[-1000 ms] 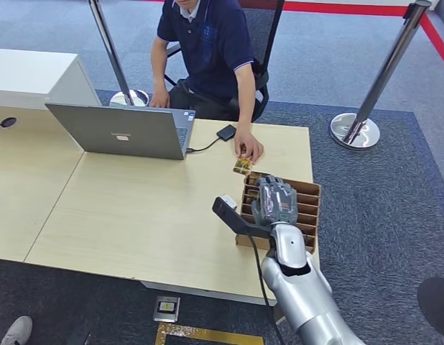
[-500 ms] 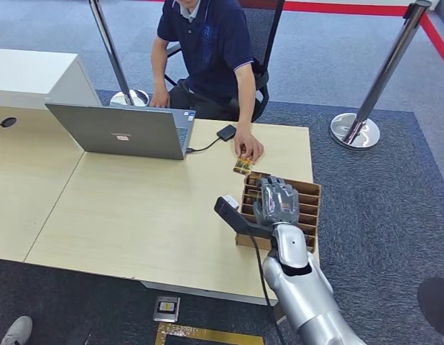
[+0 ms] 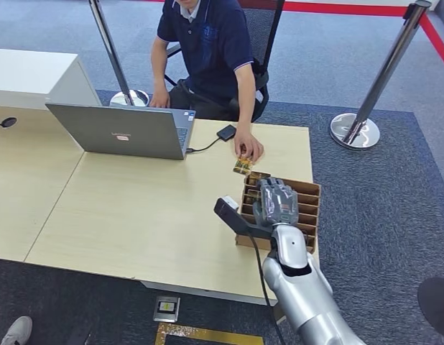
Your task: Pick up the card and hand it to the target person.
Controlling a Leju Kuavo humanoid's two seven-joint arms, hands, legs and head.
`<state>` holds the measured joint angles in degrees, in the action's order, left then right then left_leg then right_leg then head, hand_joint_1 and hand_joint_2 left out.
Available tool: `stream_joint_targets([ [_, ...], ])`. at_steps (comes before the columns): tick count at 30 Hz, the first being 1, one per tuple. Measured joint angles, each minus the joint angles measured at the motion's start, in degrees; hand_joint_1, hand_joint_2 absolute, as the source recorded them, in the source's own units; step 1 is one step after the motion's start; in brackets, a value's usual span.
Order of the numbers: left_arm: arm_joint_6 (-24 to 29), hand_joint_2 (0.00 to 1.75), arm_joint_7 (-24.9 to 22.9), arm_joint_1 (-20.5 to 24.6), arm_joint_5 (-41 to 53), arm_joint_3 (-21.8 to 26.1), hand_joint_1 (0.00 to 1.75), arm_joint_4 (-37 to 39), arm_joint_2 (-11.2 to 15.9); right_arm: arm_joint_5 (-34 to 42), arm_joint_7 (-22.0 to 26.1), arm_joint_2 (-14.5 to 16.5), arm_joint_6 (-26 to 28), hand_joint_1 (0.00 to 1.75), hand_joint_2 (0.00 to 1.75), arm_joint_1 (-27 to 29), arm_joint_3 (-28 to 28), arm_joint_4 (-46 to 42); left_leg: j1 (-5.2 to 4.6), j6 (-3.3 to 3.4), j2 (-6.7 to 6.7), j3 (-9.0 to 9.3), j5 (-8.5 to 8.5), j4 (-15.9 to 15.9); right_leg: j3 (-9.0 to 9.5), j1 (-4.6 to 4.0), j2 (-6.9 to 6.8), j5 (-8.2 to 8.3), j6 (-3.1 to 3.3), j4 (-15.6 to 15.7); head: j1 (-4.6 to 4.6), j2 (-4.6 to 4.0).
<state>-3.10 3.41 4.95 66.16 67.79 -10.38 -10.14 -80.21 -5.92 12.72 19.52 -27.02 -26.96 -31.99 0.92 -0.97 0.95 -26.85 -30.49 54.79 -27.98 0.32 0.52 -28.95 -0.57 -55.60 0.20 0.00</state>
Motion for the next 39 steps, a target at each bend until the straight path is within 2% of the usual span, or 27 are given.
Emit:
stream_joint_targets([
  [6,0.0,0.0,0.0,0.0,0.0,0.0,0.0,0.0,0.0,0.0,0.1,0.0,0.2,0.92,1.75,0.0,0.0,0.1,0.0,0.0,0.0,0.0,0.0,0.0,0.0,0.0,0.0,0.0,0.0,0.0,0.01,0.0],
  [16,0.0,0.0,0.0,0.0,0.0,0.0,0.0,0.0,0.0,0.0,0.2,0.0,1.0,1.64,1.75,0.0,0.4,0.0,0.0,0.0,0.0,0.0,0.0,0.0,0.0,0.0,0.0,0.0,0.0,0.0,0.01,0.0],
  [19,0.0,0.0,0.0,0.0,0.1,0.0,0.0,0.0,0.0,-0.1,0.3,0.0,1.3,1.75,1.75,0.0,0.4,0.0,0.0,0.0,0.0,0.01,0.01,0.0,0.01,0.0,0.0,0.02,-0.01,0.0,0.01,0.0],
  [32,-0.1,0.0,0.1,0.0,-0.1,0.0,0.0,0.0,0.0,-0.9,2.9,-0.1,2.1,1.75,1.75,1.1,0.4,-2.6,0.0,0.01,0.0,-0.02,0.04,0.0,-0.01,0.0,0.0,0.04,0.0,0.0,0.01,0.0],
  [35,-0.1,0.0,0.1,0.0,-0.4,0.0,0.0,0.0,0.0,-1.2,3.6,-0.4,1.7,1.75,1.75,2.2,0.4,-5.8,0.0,0.01,0.0,-0.04,0.04,0.0,-0.03,0.0,0.0,0.04,0.0,0.0,0.01,0.0],
  [39,-0.1,0.0,0.4,-0.1,-0.9,0.1,0.0,0.0,0.0,-1.2,4.8,-1.4,-0.3,1.75,1.75,4.5,-0.2,-14.6,0.0,0.01,0.0,-0.06,0.04,0.0,-0.05,0.0,0.0,0.04,0.0,0.0,0.01,0.0],
])
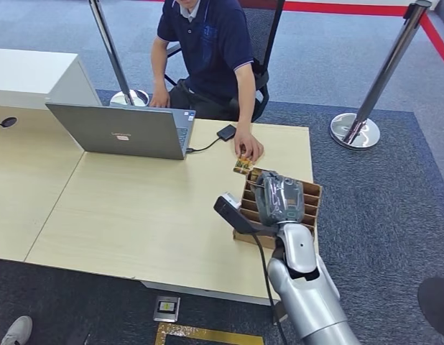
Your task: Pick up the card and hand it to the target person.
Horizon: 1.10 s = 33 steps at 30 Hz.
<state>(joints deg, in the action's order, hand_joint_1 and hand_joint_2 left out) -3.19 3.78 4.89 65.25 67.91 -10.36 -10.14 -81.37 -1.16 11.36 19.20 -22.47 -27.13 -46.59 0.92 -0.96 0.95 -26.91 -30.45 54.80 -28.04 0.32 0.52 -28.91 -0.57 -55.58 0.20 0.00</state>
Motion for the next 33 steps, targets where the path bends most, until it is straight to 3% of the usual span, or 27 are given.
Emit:
stream_joint_targets([
  [8,-0.1,0.0,1.0,0.0,-0.7,0.7,0.0,0.0,0.0,1.6,2.9,-2.3,-2.0,1.75,1.75,1.8,-2.6,-17.8,0.0,0.0,0.0,0.01,0.0,0.0,0.0,0.0,0.0,0.0,0.0,0.0,0.01,0.0],
  [15,-0.3,0.0,1.1,0.0,-0.5,0.8,0.0,0.0,-0.1,3.2,4.8,-2.8,-1.6,1.75,1.75,-0.1,-4.4,-23.3,0.0,0.0,0.0,0.01,0.0,0.0,0.01,0.0,0.0,0.0,0.0,0.0,0.01,0.0],
  [20,-0.7,0.0,0.9,0.1,0.1,0.8,0.0,0.0,-0.2,3.9,5.7,-2.0,0.1,1.75,1.75,-3.6,-5.5,-20.3,0.0,0.0,0.0,0.01,0.01,0.0,0.02,0.0,0.0,0.01,0.01,0.0,0.0,0.0],
  [33,-0.4,0.0,0.7,0.3,0.9,0.8,0.0,0.1,-0.7,5.1,4.9,3.3,7.0,1.75,1.75,-14.0,-6.3,-0.6,0.0,0.0,0.0,0.01,0.02,0.0,0.01,0.0,0.0,0.0,0.01,-0.1,0.0,0.0],
])
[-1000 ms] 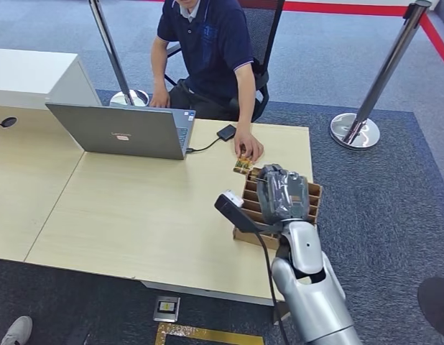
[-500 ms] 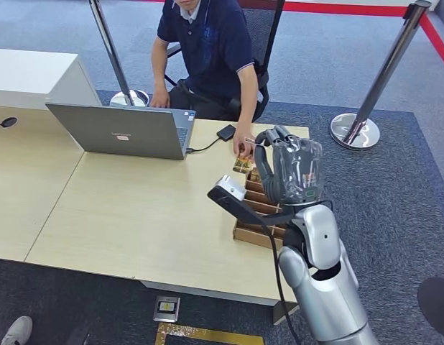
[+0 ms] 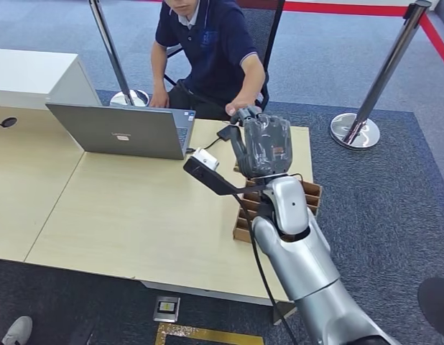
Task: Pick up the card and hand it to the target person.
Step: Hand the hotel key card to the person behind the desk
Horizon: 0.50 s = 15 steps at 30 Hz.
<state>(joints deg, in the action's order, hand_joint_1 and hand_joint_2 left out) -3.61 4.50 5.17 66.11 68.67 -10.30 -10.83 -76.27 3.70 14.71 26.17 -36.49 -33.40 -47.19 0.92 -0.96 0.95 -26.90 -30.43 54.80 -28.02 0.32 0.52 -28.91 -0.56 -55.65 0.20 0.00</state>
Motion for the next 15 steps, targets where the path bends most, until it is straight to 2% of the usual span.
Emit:
stream_joint_targets([
  [6,0.0,0.0,-0.1,0.1,0.3,0.0,0.0,0.0,0.0,0.2,-0.5,1.0,1.7,1.75,1.75,-2.1,0.0,5.6,0.0,0.0,0.0,0.0,0.0,0.0,-0.01,0.0,0.0,0.0,0.0,0.0,0.01,0.0],
  [15,0.2,0.0,-1.1,0.4,0.9,0.0,0.0,0.0,0.0,-0.4,-1.0,1.9,2.0,1.75,1.75,-2.8,0.0,9.5,0.0,0.0,0.0,0.0,0.0,0.0,-0.01,0.0,0.0,0.0,0.0,0.0,0.0,0.0],
])
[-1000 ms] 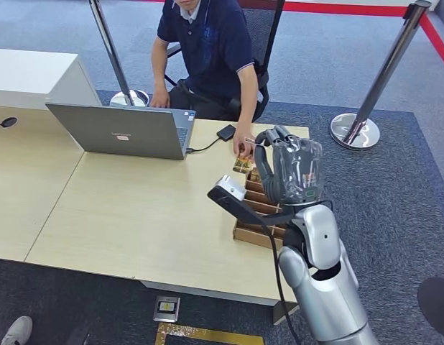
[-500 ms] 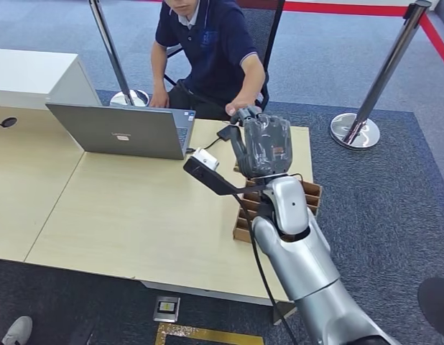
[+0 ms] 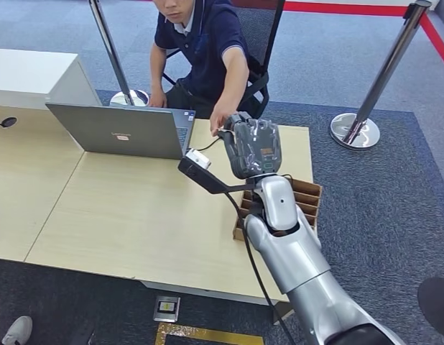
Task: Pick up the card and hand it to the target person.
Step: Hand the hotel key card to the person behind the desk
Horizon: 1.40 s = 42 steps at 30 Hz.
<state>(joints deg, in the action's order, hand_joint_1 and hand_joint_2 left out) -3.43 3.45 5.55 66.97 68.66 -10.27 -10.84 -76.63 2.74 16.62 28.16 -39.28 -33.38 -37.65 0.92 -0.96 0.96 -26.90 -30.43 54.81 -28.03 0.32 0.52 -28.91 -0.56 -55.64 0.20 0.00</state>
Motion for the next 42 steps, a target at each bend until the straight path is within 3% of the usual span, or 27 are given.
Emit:
stream_joint_targets([
  [5,0.0,0.0,-0.6,0.3,0.4,-0.1,0.0,0.0,0.0,-0.8,-0.8,0.6,0.6,1.75,1.75,-0.6,0.0,1.7,0.0,0.0,0.0,0.0,0.0,0.0,0.0,0.0,0.0,0.0,0.0,0.0,0.0,0.0],
  [8,0.0,0.0,-0.7,0.5,0.6,-0.1,0.0,0.0,0.0,-0.4,-0.8,0.9,1.0,1.48,1.75,-0.8,0.2,2.5,0.0,0.0,0.0,0.0,0.0,0.0,0.0,0.0,0.0,0.0,0.0,0.0,0.0,0.0],
  [9,0.0,0.0,-0.7,0.6,0.6,-0.1,0.0,0.0,0.0,0.3,-0.6,1.0,1.0,1.05,1.75,-0.9,0.3,2.8,0.0,0.0,0.0,0.0,0.0,0.0,0.0,0.0,0.0,0.0,0.0,0.0,0.0,0.0],
  [12,0.1,0.0,-0.7,0.7,0.6,-0.2,0.0,0.0,0.0,4.7,0.7,1.3,0.4,0.0,1.75,-0.8,1.5,3.2,0.0,0.0,0.0,-0.03,0.0,0.0,-0.03,0.0,0.0,0.0,0.0,0.0,0.01,0.0],
  [18,0.2,0.0,-0.3,0.5,0.2,-0.2,0.0,0.0,0.0,16.9,4.2,1.0,-2.1,0.0,1.75,4.3,5.5,-4.3,0.0,0.0,0.01,-0.04,-0.01,0.0,-0.03,0.0,0.0,-0.01,-0.01,0.1,0.01,0.0],
  [30,0.2,0.0,0.4,-0.6,-0.7,-0.2,0.0,0.0,0.1,36.0,9.2,-6.6,-4.6,0.0,1.75,34.3,14.1,-45.4,0.0,0.09,0.11,-0.14,-0.12,0.0,-0.09,0.01,0.0,-0.04,-0.05,0.2,0.0,0.0],
  [36,0.4,0.0,0.1,-0.9,-1.3,-0.1,0.0,0.0,0.1,36.1,4.2,-7.6,-5.9,0.0,1.75,49.5,20.4,-59.4,0.0,0.07,0.09,-0.15,-0.15,0.0,-0.1,0.01,0.0,-0.05,-0.06,0.2,0.01,0.0],
  [42,0.6,0.0,-0.9,-1.1,-1.7,0.0,0.0,0.0,0.1,28.6,-3.8,-5.8,-12.2,0.0,1.75,56.9,29.3,-61.3,0.0,0.07,0.08,-0.09,-0.14,0.0,-0.03,0.0,0.0,-0.04,-0.06,0.2,0.0,0.0],
])
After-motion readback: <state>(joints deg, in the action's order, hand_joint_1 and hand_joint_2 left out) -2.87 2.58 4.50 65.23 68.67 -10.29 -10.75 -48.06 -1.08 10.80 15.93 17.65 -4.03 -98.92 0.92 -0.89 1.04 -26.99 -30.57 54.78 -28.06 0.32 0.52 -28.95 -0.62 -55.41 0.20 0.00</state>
